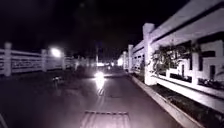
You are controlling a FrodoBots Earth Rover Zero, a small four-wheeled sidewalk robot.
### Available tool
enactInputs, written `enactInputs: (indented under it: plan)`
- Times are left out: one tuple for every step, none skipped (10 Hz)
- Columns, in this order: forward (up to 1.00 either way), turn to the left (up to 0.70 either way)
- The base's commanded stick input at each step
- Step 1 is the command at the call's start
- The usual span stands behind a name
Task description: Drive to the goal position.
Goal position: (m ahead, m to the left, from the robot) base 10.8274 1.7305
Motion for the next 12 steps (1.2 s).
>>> enactInputs:
  plan:
    - [0.45, 0.00]
    - [0.45, 0.00]
    - [0.45, 0.00]
    - [0.45, 0.00]
    - [0.45, 0.00]
    - [0.45, 0.00]
    - [0.45, 0.00]
    - [0.45, 0.00]
    - [0.45, 0.00]
    - [0.45, 0.00]
    - [0.45, 0.00]
    - [0.45, 0.00]
